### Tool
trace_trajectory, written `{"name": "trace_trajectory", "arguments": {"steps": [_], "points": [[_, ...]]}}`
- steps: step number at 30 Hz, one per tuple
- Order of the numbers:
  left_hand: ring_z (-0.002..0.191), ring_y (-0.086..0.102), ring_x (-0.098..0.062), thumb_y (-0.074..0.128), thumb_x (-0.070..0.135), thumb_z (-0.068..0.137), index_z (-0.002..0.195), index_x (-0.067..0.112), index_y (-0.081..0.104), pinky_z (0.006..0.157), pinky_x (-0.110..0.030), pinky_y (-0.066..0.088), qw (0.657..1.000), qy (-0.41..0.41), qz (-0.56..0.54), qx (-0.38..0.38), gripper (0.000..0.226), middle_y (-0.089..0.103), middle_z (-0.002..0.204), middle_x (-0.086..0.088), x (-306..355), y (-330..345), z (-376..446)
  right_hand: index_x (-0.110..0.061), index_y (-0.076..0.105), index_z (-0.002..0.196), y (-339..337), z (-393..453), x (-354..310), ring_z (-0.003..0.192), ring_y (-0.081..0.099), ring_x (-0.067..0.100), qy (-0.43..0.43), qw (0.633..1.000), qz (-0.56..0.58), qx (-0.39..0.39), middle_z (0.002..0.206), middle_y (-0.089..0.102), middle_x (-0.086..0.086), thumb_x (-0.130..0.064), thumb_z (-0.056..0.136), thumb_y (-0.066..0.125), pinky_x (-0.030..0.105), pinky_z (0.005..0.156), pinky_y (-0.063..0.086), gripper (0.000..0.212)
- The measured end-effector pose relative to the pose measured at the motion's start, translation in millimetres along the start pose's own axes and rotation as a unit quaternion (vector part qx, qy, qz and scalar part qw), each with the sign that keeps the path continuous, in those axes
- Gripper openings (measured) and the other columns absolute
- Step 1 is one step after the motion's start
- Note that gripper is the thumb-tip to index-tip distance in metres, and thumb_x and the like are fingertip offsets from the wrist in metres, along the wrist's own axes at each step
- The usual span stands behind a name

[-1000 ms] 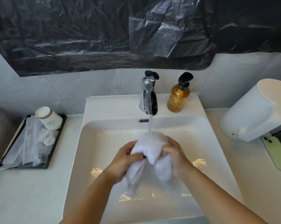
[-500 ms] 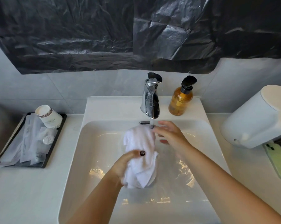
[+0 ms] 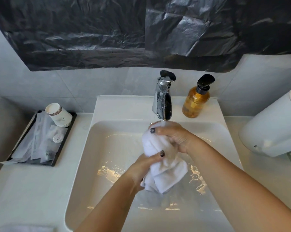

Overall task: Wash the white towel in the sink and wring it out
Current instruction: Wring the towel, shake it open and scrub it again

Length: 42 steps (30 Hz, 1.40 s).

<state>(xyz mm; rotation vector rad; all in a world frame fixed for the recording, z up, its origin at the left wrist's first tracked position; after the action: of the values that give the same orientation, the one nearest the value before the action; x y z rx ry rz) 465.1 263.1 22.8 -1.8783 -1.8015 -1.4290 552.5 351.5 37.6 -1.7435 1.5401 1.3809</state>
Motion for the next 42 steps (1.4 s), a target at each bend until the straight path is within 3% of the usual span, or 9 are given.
{"name": "trace_trajectory", "arguments": {"steps": [5, 10, 16, 23, 32, 35, 37, 39, 42], "points": [[0.043, 0.05, -0.02, 0.074, 0.03, 0.074, 0.092, 0.011, 0.064, 0.047, -0.023, 0.039, 0.968, -0.004, 0.214, 0.128, 0.028, 0.055, 0.059, -0.002, 9.4, -2.2, 16.6, -0.013, 0.071, 0.078, 11.1, -2.3, -13.6, 0.077, 0.065, 0.017, 0.004, 0.992, -0.119, 0.051, 0.078, 0.068, 0.005, -0.017, 0.075, 0.08, 0.022, 0.073, 0.052, 0.01], [0.033, 0.051, -0.025, 0.074, 0.029, 0.071, 0.071, 0.007, 0.065, 0.038, -0.024, 0.039, 0.928, 0.005, 0.273, 0.252, 0.024, 0.054, 0.044, -0.009, 4.3, -6.6, 23.8, 0.001, 0.069, 0.066, 4.4, 1.1, -10.8, 0.058, 0.057, 0.017, -0.043, 0.98, -0.139, 0.135, 0.061, 0.058, 0.005, -0.004, 0.069, 0.077, 0.019, 0.055, 0.043, 0.01], [0.035, 0.058, -0.021, 0.074, 0.033, 0.074, 0.071, 0.009, 0.064, 0.038, -0.028, 0.049, 0.895, -0.021, 0.319, 0.312, 0.026, 0.061, 0.051, -0.008, 2.4, -5.3, 26.1, -0.009, 0.068, 0.072, -8.7, 7.6, 1.8, 0.066, 0.064, 0.02, -0.061, 0.957, -0.206, 0.197, 0.066, 0.065, -0.002, -0.017, 0.069, 0.081, 0.026, 0.062, 0.049, 0.015], [0.038, 0.046, -0.024, 0.075, 0.024, 0.061, 0.067, 0.011, 0.064, 0.044, -0.028, 0.038, 0.953, 0.067, 0.188, 0.23, 0.019, 0.052, 0.05, -0.012, 25.0, -6.5, 18.5, -0.022, 0.058, 0.08, -2.7, -10.2, -18.5, 0.073, 0.055, 0.009, -0.047, 0.967, -0.215, 0.131, 0.077, 0.056, -0.009, -0.051, 0.095, 0.052, 0.01, 0.06, 0.042, 0.033], [0.049, 0.053, -0.028, 0.07, 0.037, 0.053, 0.094, -0.003, 0.063, 0.047, -0.027, 0.04, 0.961, 0.081, -0.056, 0.259, 0.058, 0.058, 0.073, -0.026, 19.0, -8.9, 31.0, -0.018, 0.067, 0.104, -14.2, -32.3, 32.9, 0.104, 0.063, 0.028, 0.086, 0.939, -0.088, 0.32, 0.111, 0.068, 0.009, -0.077, 0.075, 0.031, 0.043, 0.098, 0.049, 0.075], [0.039, 0.045, -0.021, 0.065, 0.033, 0.054, 0.082, 0.005, 0.059, 0.046, -0.024, 0.038, 0.954, 0.077, -0.121, 0.264, 0.04, 0.049, 0.059, -0.016, 21.0, -2.1, 35.4, -0.015, 0.044, 0.134, -14.4, -36.2, 16.2, 0.108, 0.059, 0.039, 0.021, 0.89, -0.267, 0.369, 0.116, 0.062, 0.022, -0.045, 0.098, 0.036, 0.036, 0.086, 0.045, 0.048], [0.053, 0.057, -0.024, 0.065, 0.033, 0.056, 0.094, 0.01, 0.06, 0.05, -0.024, 0.044, 0.952, 0.085, -0.161, 0.245, 0.045, 0.057, 0.075, -0.013, 24.0, 1.8, 41.8, -0.014, 0.032, 0.143, -16.2, -41.8, -0.6, 0.106, 0.059, 0.04, -0.046, 0.859, -0.314, 0.402, 0.112, 0.062, 0.022, -0.027, 0.102, 0.032, 0.035, 0.075, 0.036, 0.043], [0.073, 0.064, -0.026, 0.058, 0.041, 0.074, 0.106, 0.01, 0.061, 0.057, -0.027, 0.05, 0.953, 0.087, -0.204, 0.207, 0.045, 0.064, 0.093, -0.013, 27.3, 10.2, 44.5, -0.011, 0.05, 0.126, -15.4, -38.9, -10.1, 0.101, 0.058, 0.037, -0.055, 0.836, -0.368, 0.403, 0.101, 0.06, 0.017, -0.031, 0.103, 0.025, 0.034, 0.073, 0.034, 0.04], [0.065, 0.061, -0.024, 0.04, 0.04, 0.09, 0.09, 0.011, 0.061, 0.056, -0.025, 0.046, 0.949, 0.089, -0.241, 0.182, 0.036, 0.061, 0.081, -0.011, 29.5, 9.5, 48.3, -0.008, 0.064, 0.093, -14.3, -40.0, -18.2, 0.091, 0.055, 0.033, -0.03, 0.835, -0.351, 0.423, 0.095, 0.062, 0.016, -0.042, 0.1, 0.028, 0.035, 0.072, 0.036, 0.05]]}}
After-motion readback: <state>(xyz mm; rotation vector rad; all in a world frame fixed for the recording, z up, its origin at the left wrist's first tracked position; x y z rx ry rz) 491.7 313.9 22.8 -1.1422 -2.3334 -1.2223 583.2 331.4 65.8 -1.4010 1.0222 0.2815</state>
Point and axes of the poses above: each hand's wrist, its own z-axis towards the middle knuckle, its own y-axis out of the palm, x = y × z, the point moved 7 cm from there along z, towards the middle knuckle
